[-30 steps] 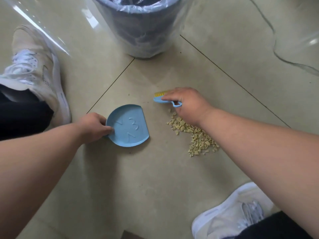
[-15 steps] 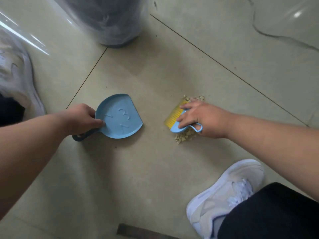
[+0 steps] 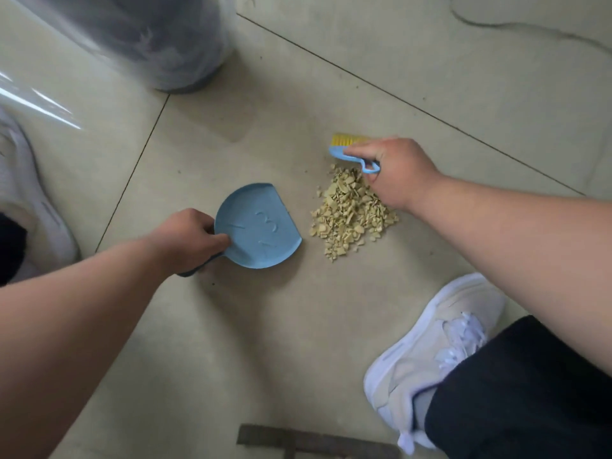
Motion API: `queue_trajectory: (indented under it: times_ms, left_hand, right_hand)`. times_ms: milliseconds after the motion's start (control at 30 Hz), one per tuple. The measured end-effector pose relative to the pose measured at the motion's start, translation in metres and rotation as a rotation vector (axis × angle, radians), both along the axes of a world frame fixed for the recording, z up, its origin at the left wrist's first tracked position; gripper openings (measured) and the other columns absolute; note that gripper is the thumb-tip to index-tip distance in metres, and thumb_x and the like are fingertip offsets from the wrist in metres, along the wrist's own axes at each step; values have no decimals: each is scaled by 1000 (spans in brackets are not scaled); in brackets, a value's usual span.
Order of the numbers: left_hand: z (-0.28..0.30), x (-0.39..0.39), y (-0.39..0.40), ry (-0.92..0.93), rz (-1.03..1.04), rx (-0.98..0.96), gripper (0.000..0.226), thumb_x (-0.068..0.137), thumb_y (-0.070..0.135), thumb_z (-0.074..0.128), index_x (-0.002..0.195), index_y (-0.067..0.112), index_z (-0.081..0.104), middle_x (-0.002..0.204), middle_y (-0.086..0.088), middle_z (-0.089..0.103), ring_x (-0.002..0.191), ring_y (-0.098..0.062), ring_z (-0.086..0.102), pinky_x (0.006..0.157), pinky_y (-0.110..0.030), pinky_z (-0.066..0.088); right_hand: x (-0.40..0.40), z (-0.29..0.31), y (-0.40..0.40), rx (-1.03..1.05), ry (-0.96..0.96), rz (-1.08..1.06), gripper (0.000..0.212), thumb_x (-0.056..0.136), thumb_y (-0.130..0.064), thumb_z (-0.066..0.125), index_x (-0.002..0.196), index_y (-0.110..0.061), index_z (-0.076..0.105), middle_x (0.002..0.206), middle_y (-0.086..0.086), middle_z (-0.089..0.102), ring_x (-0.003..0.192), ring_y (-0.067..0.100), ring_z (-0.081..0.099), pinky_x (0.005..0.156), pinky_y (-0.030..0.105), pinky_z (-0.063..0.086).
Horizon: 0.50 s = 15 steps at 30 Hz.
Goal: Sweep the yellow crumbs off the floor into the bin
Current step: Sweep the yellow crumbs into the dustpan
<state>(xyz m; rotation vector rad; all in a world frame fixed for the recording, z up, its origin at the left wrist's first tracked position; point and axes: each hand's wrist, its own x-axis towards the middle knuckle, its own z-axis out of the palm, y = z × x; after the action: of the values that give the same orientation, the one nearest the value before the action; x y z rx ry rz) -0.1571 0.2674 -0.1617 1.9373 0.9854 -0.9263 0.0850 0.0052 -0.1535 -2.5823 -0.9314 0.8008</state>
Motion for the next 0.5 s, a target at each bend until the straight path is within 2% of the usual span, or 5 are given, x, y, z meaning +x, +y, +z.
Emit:
queue_trajectory:
  times_ms: [67,167,267,400,500]
  left_hand:
    - [0,-2,3,-4,-8,18,24,88,17,65,76,-2,72,64,-30,70,46,-27,58,41,-27,45]
    - [-3,-5,8,4,-33,29,24,88,18,65,77,-3,72,53,-18,63,44,-27,57,42,-28,45]
    - [-5,-5,9,-9,-79,38,23,88,21,66,75,3,71,58,-16,68,47,-28,63,48,-32,52]
    - [-3,4,0,-48,-139,52,21,90,25,67,77,9,73,76,-17,77,67,-38,74,66,-44,64]
    - [0,13,-8,-47,-161,63,24,88,25,66,81,4,72,82,-23,76,62,-35,67,66,-46,62]
  right_hand:
    - [-18,0,-4,0,-9,90,54,77,-28,50,126,-32,72,126,-3,73,120,29,65,101,49,50]
    - [-44,11,-13,-6,-3,186,52,76,-21,54,123,-32,74,126,-6,73,119,25,65,103,48,46]
    - [-48,17,-19,34,-15,203,52,76,-12,61,124,-28,74,126,-1,73,119,26,66,103,51,47]
    - [-29,23,-24,59,-85,-91,51,84,-7,59,130,-28,70,127,2,72,119,29,63,103,50,49]
    - [-30,20,-31,31,-72,-273,50,90,-9,56,133,-32,67,122,7,73,114,32,64,101,45,51]
